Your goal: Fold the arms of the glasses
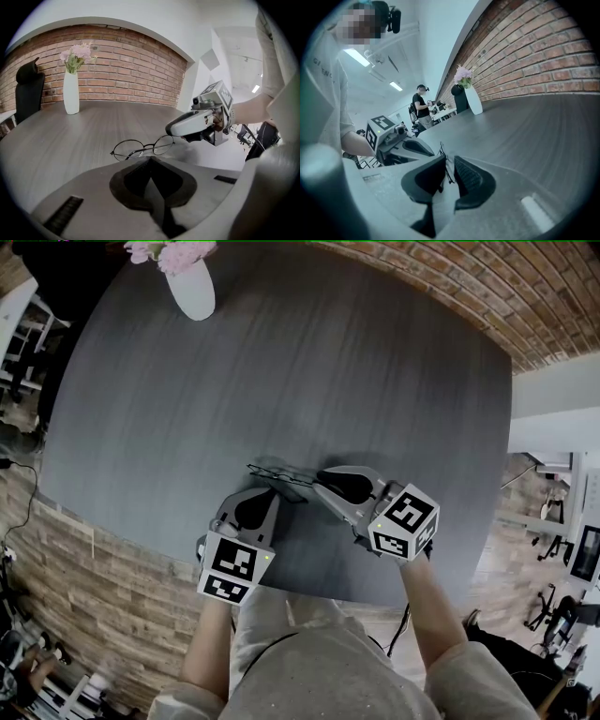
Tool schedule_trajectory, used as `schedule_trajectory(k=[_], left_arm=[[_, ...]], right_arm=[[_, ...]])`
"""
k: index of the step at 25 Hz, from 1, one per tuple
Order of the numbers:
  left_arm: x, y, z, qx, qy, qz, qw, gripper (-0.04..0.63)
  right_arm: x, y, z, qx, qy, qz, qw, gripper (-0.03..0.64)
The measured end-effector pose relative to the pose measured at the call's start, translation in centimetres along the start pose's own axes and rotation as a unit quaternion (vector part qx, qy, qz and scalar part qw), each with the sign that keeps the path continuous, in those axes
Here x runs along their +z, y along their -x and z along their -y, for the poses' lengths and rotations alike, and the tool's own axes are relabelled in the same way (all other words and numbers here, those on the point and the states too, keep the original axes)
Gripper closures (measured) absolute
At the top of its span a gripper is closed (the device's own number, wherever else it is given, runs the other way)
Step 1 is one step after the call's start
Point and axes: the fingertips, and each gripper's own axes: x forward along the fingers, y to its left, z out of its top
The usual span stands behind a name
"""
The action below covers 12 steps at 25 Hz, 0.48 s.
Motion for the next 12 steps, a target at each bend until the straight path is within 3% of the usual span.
schedule_trajectory(k=[12], left_arm=[[1.3, -1.3, -0.5, 0.010, 0.028, 0.002, 0.9996, 0.597]], right_arm=[[0.3, 0.1, 0.5, 0.013, -0.016, 0.004, 1.000, 0.557]])
